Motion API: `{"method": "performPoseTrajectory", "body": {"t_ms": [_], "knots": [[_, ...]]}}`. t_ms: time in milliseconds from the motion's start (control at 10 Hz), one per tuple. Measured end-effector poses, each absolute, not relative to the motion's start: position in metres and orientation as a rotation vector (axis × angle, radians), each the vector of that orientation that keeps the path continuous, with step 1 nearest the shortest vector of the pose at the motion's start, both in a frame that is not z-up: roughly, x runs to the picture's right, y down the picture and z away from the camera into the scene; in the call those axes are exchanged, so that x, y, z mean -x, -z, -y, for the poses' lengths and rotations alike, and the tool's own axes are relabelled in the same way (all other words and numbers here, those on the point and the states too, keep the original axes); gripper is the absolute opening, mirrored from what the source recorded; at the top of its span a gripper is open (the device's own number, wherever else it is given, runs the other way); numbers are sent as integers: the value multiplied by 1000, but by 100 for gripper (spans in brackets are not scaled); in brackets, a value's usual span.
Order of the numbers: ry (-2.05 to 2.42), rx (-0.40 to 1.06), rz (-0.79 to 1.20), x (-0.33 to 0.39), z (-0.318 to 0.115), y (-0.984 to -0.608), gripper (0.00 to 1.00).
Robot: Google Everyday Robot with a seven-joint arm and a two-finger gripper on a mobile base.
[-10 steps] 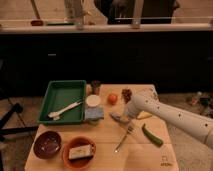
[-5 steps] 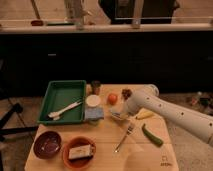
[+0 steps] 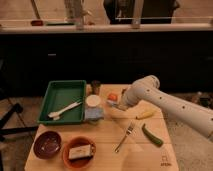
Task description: Place towel in metal cup
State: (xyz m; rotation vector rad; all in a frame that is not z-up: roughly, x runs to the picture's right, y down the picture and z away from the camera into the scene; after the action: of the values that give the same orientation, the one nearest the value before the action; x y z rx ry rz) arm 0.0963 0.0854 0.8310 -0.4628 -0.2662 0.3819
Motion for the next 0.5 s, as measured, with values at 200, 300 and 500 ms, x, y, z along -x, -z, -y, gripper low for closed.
{"method": "performPoseTrajectory", "body": {"t_ms": [200, 300, 500], "knots": [[-366, 435, 278, -89, -59, -828, 0], [-356, 424, 287, -83, -45, -826, 0], [-338, 413, 309, -63, -25, -826, 0]]}}
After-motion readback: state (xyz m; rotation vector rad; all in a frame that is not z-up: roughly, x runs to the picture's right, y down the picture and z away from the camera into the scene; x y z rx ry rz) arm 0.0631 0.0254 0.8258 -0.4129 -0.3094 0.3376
